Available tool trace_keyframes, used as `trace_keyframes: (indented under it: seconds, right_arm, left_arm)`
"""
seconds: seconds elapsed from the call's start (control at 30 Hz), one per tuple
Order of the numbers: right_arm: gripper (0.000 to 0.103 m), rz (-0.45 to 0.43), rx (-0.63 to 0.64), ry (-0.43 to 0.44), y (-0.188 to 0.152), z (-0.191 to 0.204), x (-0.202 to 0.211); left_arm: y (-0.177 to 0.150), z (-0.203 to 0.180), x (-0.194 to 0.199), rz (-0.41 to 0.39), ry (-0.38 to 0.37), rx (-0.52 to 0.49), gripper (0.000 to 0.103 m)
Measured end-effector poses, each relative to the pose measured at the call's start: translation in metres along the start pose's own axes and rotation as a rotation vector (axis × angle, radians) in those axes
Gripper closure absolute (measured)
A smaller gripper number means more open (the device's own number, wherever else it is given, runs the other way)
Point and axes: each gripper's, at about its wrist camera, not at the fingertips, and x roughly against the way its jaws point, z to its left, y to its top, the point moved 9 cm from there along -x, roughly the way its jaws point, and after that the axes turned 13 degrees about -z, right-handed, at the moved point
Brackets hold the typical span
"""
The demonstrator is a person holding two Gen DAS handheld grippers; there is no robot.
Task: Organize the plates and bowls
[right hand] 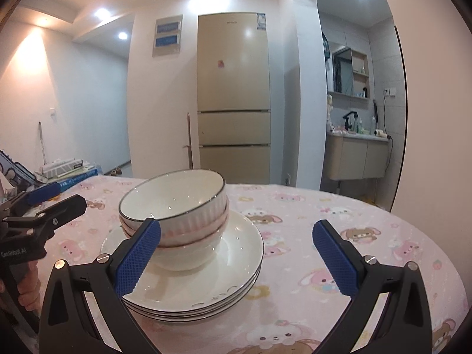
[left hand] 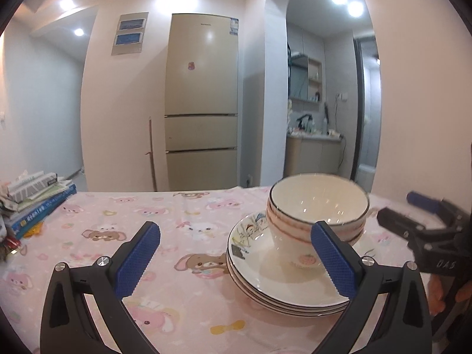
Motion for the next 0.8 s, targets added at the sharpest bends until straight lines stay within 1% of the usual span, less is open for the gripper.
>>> trace_keyframes:
  seconds: [0.07, 0.17, 0.43, 0.8]
  right_arm:
    - [0.0, 0.003, 0.001, 0.007, -0.0013, 0.0001, 0.0004]
    - [0.0, 0.003, 0.006, 0.009, -0.002, 0.0005, 0.0012]
    - [0.0, 0.005, 0.004, 0.009, -0.0023, 0.0015, 0.0027]
    - [0.0, 0.007, 0.01, 0.008, -0.0006, 0.0026, 0.0016]
  left_arm:
    - [0.0, -0.0012, 0.0002, -0.003, -0.005, -0.001, 0.0]
    - [-0.0016, 0.0045, -0.0013, 0.001, 0.018, 0.008, 0.0]
    - [-0.001, 0.0053, -0.003, -0.001, 0.033, 0.005, 0.0]
    - [-0.0018, 0.0057, -0.0028, 0.0, 0.036, 0.007, 0.0]
